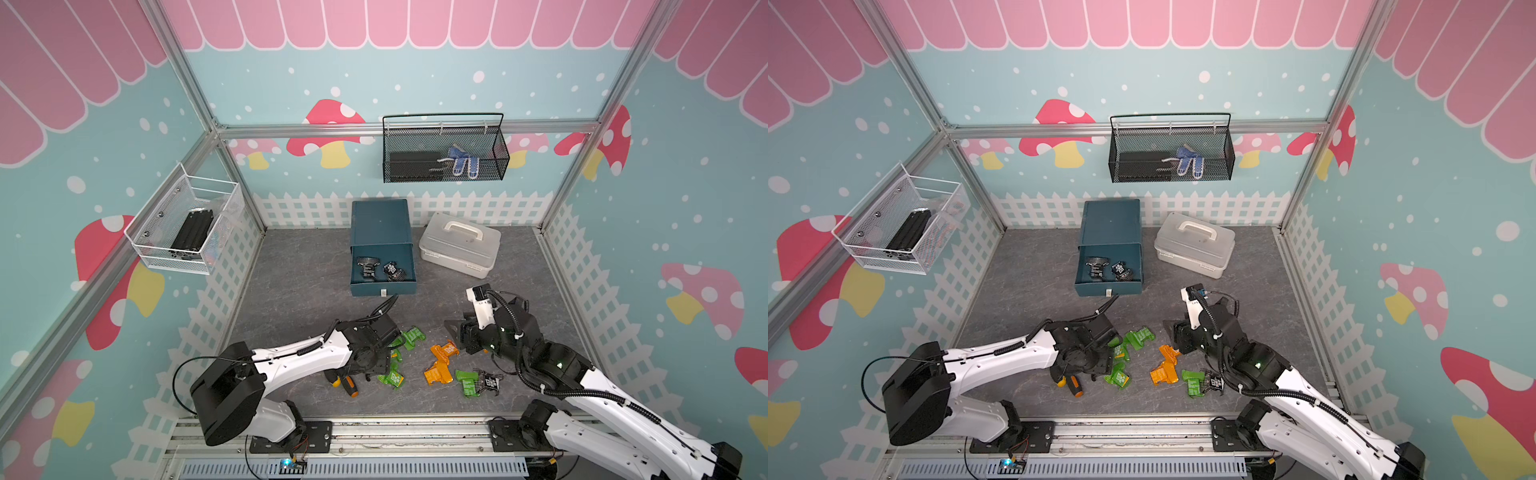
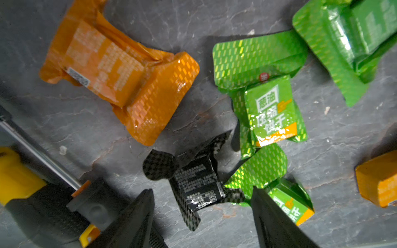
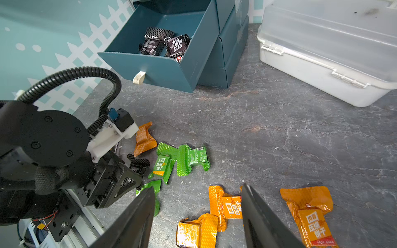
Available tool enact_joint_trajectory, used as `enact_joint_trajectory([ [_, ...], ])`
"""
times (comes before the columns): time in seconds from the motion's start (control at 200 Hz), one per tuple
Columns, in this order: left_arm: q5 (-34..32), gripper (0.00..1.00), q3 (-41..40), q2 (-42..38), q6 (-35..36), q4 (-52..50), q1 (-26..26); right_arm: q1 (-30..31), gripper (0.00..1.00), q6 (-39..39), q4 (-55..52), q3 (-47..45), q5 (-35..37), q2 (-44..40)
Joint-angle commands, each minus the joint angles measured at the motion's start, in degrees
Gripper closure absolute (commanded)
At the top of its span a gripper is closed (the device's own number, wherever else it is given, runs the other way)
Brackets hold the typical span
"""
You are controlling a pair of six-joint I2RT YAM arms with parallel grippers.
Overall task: Place the cookies into the drawer by color
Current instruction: Pick up the cookie at the center of the board.
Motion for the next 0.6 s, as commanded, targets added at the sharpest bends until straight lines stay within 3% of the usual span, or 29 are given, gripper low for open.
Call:
enact_joint_trajectory([
  [0.0, -0.51, 0.27, -0.50, 1.18, -1.04, 1.88, -0.13, -0.21, 0.34, 0.68, -0.07, -0.51, -0.38, -0.63],
  [0.09, 1.69, 0.30, -0.46, 3.04, -0.94, 2.31, -0.23, -0.21, 0.34, 0.86, -0.13, -0.62, -0.38, -0.90],
  [0.595, 0.00, 0.36, -1.89, 3.82, -0.15, 1.74, 0.43, -0.21, 0.33, 1.16, -0.75, -0.85, -0.28, -2.86],
])
